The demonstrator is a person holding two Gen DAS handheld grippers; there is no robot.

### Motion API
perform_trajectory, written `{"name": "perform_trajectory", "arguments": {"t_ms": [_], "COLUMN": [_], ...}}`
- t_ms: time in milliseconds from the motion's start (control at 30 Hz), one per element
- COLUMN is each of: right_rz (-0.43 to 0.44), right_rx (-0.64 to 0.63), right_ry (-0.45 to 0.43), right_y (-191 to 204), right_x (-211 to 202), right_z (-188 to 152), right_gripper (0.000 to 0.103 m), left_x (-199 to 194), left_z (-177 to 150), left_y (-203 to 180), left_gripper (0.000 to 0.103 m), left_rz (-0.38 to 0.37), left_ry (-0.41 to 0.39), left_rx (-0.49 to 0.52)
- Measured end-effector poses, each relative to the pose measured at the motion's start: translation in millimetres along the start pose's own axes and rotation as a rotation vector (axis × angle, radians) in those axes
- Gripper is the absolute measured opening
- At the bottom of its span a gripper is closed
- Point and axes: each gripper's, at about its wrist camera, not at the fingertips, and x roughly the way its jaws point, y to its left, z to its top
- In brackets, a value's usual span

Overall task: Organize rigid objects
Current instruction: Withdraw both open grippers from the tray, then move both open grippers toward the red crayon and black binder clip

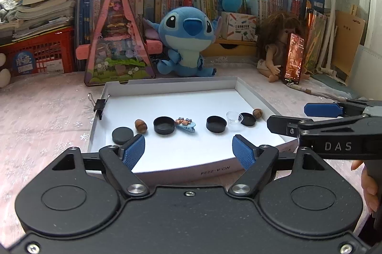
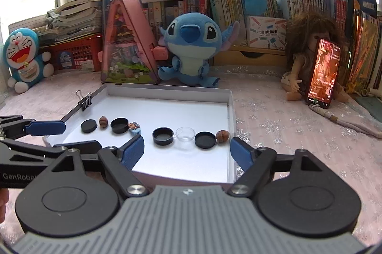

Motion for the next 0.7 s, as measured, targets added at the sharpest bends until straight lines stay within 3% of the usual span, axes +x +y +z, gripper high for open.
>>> {"name": "perform_trajectory", "arguments": {"t_ms": [433, 700], "right_rz": [-0.014, -0.017], "right_rx": [-0.011, -0.03], "right_ry": [-0.054, -0.075], "right_y": [12.9, 24.6], "right_x": [-24.3, -35.0], "right_z": [-36.0, -59.0], "right_gripper": [0.092, 0.095], "left_x": [-29.1, -37.1], "left_z": [-33.4, -56.0], "left_y": [-0.2, 5.3], "left_gripper": [0.08, 0.081], "left_rz": [0.003, 0.055], "left_ry": [-0.016, -0.033], "left_rx": [-0.008, -0.031]}}
